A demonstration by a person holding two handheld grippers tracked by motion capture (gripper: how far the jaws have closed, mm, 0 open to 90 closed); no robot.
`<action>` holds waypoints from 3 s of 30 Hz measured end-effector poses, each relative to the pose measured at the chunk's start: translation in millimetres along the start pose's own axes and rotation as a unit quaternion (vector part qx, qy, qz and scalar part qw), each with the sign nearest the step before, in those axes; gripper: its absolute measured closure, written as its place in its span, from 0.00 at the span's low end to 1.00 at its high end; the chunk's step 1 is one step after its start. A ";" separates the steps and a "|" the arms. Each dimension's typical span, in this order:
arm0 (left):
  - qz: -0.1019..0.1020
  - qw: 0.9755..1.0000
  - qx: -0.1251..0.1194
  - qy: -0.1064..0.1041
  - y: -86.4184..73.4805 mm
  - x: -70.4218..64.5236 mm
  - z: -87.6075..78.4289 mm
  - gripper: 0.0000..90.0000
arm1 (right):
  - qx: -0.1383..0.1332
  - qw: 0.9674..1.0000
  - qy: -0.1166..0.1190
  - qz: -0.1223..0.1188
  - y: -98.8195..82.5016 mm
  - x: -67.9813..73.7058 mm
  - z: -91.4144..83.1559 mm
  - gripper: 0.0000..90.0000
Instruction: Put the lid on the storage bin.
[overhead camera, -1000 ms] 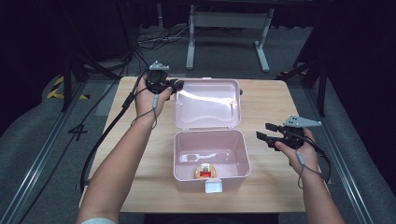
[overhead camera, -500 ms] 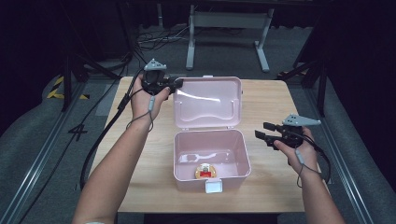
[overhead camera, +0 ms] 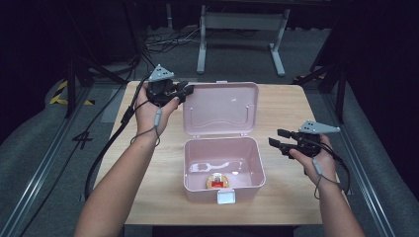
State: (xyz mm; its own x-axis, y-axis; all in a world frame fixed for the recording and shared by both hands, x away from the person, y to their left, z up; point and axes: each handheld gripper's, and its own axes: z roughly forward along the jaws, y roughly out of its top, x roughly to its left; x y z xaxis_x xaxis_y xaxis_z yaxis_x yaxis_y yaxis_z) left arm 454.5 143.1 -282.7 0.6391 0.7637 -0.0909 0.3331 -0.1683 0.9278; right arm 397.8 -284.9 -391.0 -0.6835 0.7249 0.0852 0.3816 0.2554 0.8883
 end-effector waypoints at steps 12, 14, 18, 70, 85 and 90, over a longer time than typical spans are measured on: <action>0.007 1.000 -0.024 -0.018 -3.7 -13.2 -20.5 0.78 | -0.006 1.000 0.009 -0.011 6.2 9.2 -2.5 0.50; 0.008 0.999 -0.025 -0.021 -4.4 -14.7 -22.9 0.77 | -0.008 1.000 0.010 -0.013 7.6 11.1 -3.2 0.50; 0.017 0.999 -0.027 -0.023 -4.8 -18.6 -26.9 0.77 | -0.014 1.000 0.019 -0.007 8.4 12.4 -4.3 0.51; 0.061 0.993 -0.024 -0.094 -40.1 -55.8 -79.1 0.60 | -0.009 0.993 0.112 -0.041 39.1 62.0 -34.5 0.91; 0.047 0.989 -0.003 -0.143 -49.2 -47.4 -87.7 0.58 | -0.014 0.988 0.141 -0.055 43.5 68.5 -34.0 0.92; 0.059 0.987 0.009 -0.150 -51.5 -49.2 -90.1 0.58 | -0.009 0.987 0.153 -0.052 46.3 69.3 -32.8 0.95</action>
State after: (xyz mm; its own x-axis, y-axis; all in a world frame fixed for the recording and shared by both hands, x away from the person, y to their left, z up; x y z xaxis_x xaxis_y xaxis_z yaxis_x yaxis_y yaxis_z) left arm 343.4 170.4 -293.4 0.8498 0.5198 -0.0878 0.2541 -0.2580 0.9321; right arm 347.7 -243.8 -329.2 -0.8758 0.4669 0.1228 0.2898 0.3049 0.9072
